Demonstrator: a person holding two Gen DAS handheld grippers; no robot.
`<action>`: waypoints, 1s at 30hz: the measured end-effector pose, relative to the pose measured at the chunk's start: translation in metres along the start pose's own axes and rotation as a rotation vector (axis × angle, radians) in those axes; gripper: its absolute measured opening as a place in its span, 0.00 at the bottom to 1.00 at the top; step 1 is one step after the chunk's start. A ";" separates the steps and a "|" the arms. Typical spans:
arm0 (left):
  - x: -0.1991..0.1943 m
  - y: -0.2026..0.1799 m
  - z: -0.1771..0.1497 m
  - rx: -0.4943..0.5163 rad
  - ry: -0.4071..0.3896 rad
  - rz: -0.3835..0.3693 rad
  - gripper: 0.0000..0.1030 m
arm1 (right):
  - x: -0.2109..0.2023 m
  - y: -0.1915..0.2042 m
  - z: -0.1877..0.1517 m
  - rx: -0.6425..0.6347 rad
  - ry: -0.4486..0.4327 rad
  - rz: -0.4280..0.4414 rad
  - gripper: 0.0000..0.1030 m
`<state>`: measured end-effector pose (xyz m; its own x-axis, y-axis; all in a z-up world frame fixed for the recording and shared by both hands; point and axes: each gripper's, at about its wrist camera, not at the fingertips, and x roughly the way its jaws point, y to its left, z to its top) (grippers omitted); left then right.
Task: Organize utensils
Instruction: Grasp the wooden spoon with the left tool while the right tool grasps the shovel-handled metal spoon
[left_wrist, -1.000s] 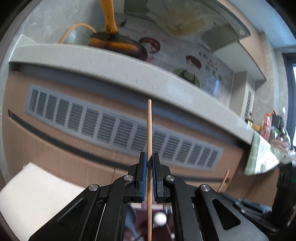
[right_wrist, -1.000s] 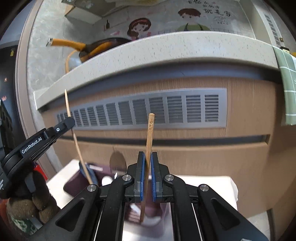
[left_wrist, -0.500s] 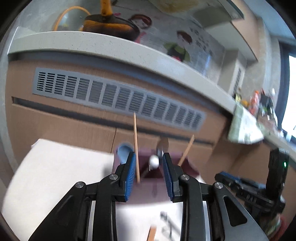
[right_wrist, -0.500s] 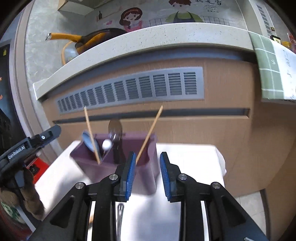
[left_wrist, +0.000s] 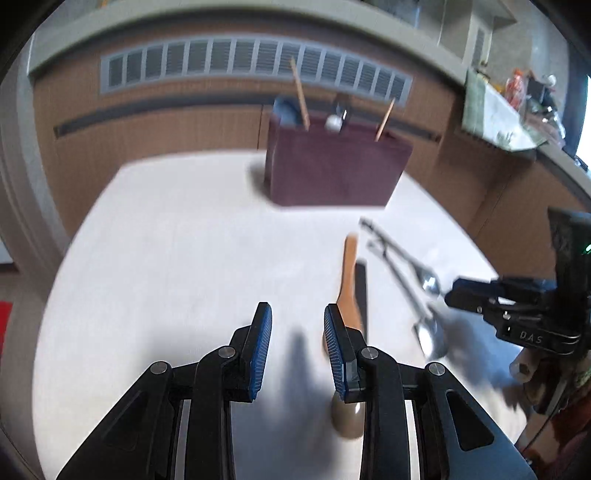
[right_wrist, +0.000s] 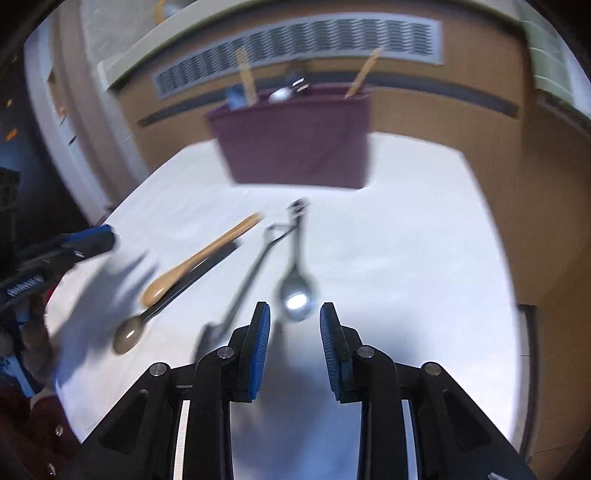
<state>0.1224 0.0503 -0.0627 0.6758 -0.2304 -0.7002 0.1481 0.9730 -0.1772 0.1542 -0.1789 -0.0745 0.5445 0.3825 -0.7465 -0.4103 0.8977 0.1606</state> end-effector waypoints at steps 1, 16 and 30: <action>0.002 0.001 -0.003 -0.007 0.014 -0.002 0.30 | 0.004 0.007 0.000 -0.018 0.003 0.005 0.25; 0.018 -0.016 0.005 0.018 0.068 -0.021 0.30 | 0.043 0.033 0.019 -0.078 0.049 -0.014 0.24; 0.029 -0.029 0.009 0.051 0.110 -0.038 0.30 | 0.013 -0.024 -0.004 0.003 0.033 -0.126 0.06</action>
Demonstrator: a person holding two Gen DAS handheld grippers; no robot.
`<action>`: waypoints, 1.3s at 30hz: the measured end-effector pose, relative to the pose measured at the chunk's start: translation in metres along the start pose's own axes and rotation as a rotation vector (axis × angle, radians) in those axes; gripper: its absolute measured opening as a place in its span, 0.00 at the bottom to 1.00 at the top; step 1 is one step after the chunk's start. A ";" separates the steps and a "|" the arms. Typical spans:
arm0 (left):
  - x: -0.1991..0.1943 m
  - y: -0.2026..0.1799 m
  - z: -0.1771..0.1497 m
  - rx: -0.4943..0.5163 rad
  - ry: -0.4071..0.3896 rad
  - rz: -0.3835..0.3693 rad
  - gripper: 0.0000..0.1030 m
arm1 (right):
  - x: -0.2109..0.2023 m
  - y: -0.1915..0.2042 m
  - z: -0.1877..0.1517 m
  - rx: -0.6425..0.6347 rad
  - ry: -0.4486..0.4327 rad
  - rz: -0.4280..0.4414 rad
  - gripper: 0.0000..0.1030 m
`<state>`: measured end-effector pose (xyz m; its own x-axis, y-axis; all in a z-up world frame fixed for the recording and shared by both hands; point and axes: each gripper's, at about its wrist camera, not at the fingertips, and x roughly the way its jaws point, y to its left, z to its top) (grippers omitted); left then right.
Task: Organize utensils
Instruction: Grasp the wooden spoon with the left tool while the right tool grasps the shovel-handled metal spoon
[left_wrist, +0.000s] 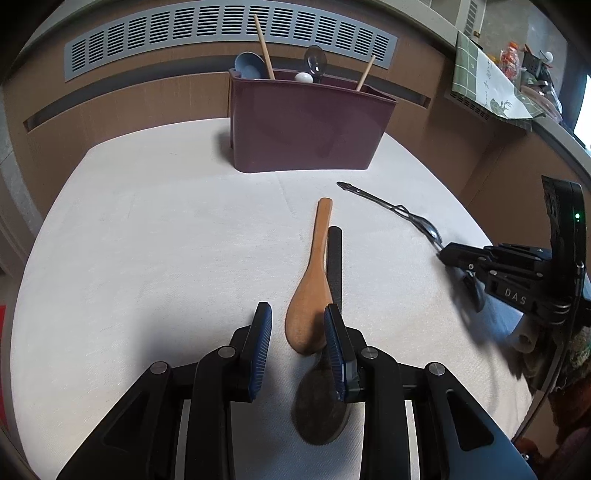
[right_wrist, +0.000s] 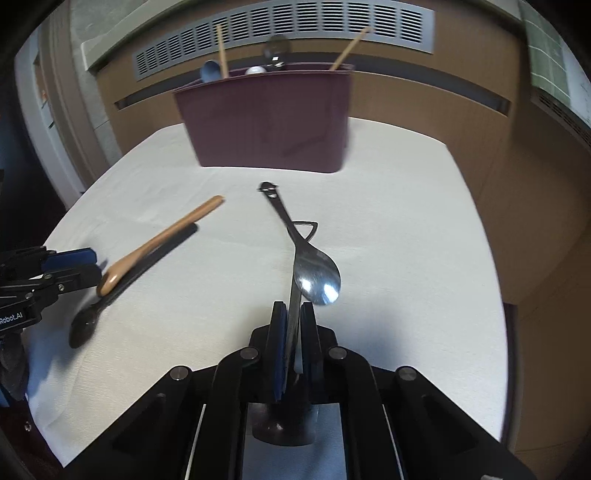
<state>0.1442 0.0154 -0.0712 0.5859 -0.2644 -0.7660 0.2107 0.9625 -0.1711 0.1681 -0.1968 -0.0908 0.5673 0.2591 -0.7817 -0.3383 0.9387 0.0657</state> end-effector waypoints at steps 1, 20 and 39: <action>0.001 -0.001 0.001 0.005 0.004 0.001 0.30 | -0.001 -0.004 -0.001 0.008 -0.002 -0.004 0.06; 0.033 -0.009 0.029 0.105 0.069 0.033 0.30 | -0.005 -0.017 -0.006 0.041 -0.012 0.030 0.18; 0.035 0.029 0.039 0.019 0.103 0.075 0.30 | 0.009 0.012 0.009 -0.085 0.027 0.015 0.08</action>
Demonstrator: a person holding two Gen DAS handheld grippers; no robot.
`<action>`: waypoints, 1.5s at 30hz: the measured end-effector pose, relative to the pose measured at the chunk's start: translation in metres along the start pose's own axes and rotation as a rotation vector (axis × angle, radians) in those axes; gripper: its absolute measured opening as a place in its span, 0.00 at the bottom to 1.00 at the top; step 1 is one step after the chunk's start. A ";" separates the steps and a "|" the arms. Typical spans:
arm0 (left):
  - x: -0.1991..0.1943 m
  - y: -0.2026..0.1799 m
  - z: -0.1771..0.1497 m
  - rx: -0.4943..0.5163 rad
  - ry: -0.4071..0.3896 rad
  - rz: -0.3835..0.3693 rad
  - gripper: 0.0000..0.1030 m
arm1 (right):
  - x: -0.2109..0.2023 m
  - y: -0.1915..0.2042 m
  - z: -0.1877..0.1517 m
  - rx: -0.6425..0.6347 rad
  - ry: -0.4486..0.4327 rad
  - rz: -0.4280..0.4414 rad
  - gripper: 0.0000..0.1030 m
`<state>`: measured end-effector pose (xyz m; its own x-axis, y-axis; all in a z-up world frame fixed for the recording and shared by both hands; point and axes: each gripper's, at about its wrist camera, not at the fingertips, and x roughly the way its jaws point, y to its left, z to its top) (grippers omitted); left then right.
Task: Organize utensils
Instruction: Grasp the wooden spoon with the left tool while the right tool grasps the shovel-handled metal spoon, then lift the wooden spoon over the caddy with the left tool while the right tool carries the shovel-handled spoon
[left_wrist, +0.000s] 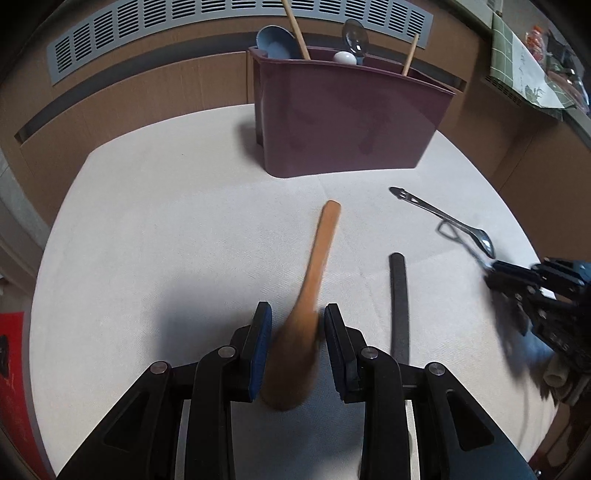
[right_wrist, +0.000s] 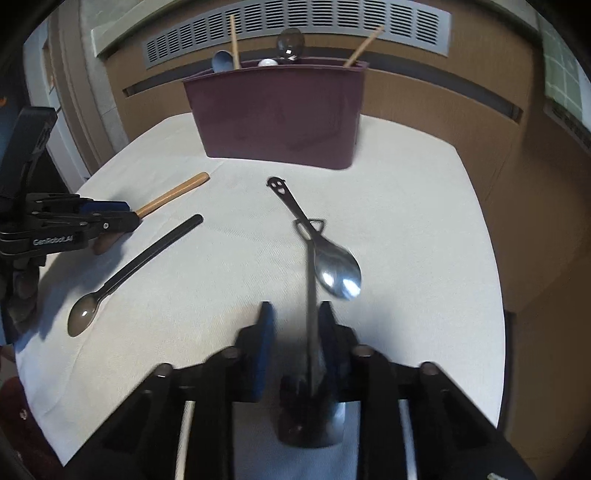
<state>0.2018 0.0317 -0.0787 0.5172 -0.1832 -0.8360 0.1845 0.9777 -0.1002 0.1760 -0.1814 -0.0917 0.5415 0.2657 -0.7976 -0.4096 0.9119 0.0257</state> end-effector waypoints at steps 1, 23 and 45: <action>-0.001 -0.002 -0.001 0.004 0.003 -0.007 0.30 | 0.004 0.002 0.005 -0.012 0.002 0.003 0.07; 0.003 -0.018 0.050 -0.010 -0.052 -0.131 0.11 | -0.036 -0.028 0.000 0.175 -0.142 0.067 0.06; -0.091 -0.012 0.040 -0.055 -0.350 -0.240 0.11 | -0.071 -0.028 0.000 0.258 -0.230 -0.023 0.06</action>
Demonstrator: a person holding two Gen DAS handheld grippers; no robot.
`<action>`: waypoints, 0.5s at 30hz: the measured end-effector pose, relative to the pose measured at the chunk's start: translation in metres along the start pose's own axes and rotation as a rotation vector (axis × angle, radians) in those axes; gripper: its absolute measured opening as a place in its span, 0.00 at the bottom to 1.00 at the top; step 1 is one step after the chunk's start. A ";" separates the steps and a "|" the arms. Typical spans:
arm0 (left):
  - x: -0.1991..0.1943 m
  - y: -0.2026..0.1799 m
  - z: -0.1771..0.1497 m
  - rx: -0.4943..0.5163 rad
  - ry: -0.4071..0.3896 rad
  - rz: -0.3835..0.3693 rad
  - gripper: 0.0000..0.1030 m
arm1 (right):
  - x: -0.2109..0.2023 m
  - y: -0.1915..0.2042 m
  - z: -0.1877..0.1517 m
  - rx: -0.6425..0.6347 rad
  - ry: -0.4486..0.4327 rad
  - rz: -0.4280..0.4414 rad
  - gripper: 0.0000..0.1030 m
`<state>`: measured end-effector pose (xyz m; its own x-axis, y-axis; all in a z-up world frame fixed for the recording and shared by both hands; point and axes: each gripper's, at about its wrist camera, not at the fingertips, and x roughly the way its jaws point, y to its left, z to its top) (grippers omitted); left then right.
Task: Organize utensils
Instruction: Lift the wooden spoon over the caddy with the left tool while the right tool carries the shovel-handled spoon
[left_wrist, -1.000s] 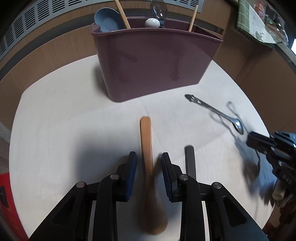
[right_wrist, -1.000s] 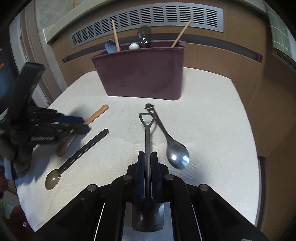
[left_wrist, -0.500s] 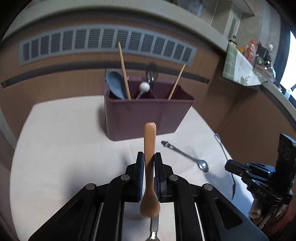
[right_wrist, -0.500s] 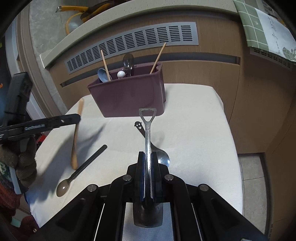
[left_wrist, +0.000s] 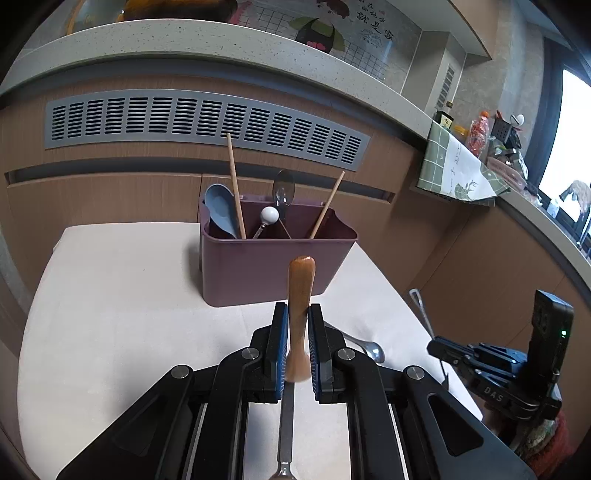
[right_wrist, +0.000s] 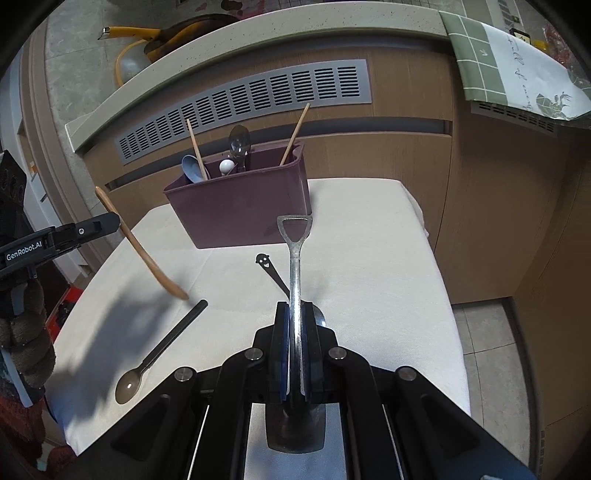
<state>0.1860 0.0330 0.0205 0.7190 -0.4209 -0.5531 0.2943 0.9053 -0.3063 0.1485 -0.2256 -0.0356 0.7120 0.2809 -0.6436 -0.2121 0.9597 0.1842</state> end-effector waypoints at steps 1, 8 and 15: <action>-0.001 -0.001 0.002 0.003 0.003 -0.002 0.11 | -0.002 0.000 0.001 -0.002 -0.007 -0.003 0.06; -0.025 -0.020 0.018 0.050 -0.056 0.008 0.11 | -0.019 0.003 0.011 -0.022 -0.071 -0.011 0.06; -0.047 -0.038 0.051 0.099 -0.114 0.019 0.11 | -0.048 0.009 0.047 -0.045 -0.188 -0.011 0.06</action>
<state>0.1731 0.0210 0.0975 0.7903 -0.3999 -0.4642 0.3370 0.9165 -0.2157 0.1439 -0.2297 0.0315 0.8261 0.2706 -0.4944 -0.2305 0.9627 0.1417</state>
